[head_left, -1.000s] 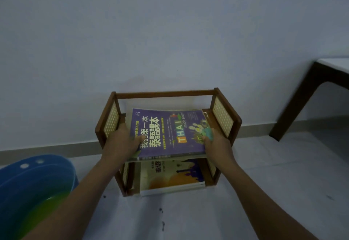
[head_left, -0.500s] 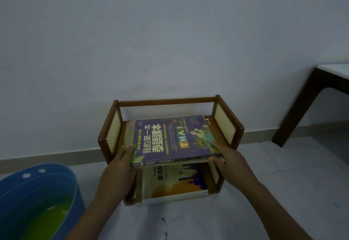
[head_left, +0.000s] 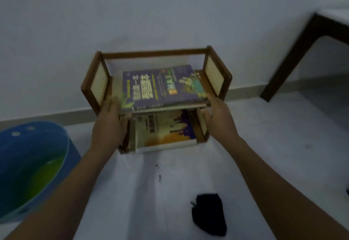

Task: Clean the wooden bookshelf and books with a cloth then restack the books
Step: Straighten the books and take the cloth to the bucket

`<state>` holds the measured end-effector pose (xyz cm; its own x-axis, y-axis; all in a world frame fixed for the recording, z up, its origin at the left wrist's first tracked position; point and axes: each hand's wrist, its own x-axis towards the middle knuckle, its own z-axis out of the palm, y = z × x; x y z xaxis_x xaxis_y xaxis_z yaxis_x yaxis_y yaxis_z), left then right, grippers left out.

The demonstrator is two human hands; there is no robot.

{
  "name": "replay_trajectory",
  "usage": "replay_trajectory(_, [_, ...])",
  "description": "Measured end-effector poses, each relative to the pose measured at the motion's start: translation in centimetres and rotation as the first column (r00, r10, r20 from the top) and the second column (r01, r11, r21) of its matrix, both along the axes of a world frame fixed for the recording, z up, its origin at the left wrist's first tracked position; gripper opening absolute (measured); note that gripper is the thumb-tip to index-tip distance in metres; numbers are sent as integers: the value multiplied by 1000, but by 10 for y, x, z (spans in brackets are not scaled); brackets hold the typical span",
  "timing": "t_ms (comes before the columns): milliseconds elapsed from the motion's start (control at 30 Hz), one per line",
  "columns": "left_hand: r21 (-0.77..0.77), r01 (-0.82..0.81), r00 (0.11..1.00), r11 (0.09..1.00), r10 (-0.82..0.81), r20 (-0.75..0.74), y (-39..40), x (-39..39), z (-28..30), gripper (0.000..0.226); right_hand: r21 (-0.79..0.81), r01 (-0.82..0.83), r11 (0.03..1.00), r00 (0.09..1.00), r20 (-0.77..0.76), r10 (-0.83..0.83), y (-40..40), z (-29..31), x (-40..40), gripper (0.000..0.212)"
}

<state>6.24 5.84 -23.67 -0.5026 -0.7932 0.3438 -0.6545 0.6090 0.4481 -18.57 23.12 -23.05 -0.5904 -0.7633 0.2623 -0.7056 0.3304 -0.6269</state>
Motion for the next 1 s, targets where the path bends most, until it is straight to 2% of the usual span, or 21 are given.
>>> replay_trajectory(67, [-104,-35,996,994,27,-81,25,6,-11,52,-13,87,996,993,81,-85,32,-30,11,47])
replay_trajectory(100, [-143,-31,994,989,15,-108,41,7,-19,53,36,122,992,981,149,-126,49,-48,17,48])
replay_trajectory(167, [-103,30,995,994,-40,-94,78,8,-47,53,283,141,949,929,293,-225,86,-90,31,51])
replay_trajectory(233, [12,87,996,996,-87,-5,111,7,-85,50,583,47,811,857,394,-333,118,-128,43,57])
replay_trajectory(267, [103,108,993,989,-112,33,126,5,-106,46,682,-20,731,829,420,-369,134,-146,49,64])
replay_trajectory(333, [396,125,985,909,-163,62,151,0,-134,38,762,-113,638,786,461,-411,156,-170,64,73])
replay_trajectory(400, [674,114,968,730,-235,90,174,-7,-154,29,736,-79,673,736,498,-459,170,-185,75,64])
replay_trajectory(433, [749,118,949,652,-295,108,184,-10,-159,20,711,-35,703,726,502,-471,172,-188,78,54])
replay_trajectory(500, [811,123,926,571,-361,114,204,-17,-167,7,680,28,733,793,431,-431,171,-188,79,33])
replay_trajectory(533, [833,120,930,541,-354,96,211,-20,-167,8,660,49,750,841,377,-387,167,-186,79,28])
replay_trajectory(600, [893,117,950,435,-310,26,223,-26,-164,18,585,86,806,899,304,-316,159,-181,82,33])
replay_trajectory(633, [923,111,965,370,-263,-11,226,-27,-160,22,538,88,838,900,318,-299,153,-177,86,32])
replay_trajectory(700, [963,144,983,230,-144,-112,231,-30,-148,23,444,103,890,868,397,-298,142,-164,92,23])
replay_trajectory(767, [967,199,980,159,-35,-196,232,-29,-136,34,377,104,921,832,475,-288,130,-144,96,16])
replay_trajectory(867, [956,257,955,141,115,-273,219,-19,-120,71,338,79,938,698,652,-294,111,-108,100,18])
replay_trajectory(900, [949,295,941,113,138,-309,211,-15,-115,72,314,53,948,624,731,-276,104,-96,101,18])
replay_trajectory(1000, [909,416,898,-29,170,-406,190,-1,-94,56,166,-6,986,390,908,-151,89,-66,107,19])
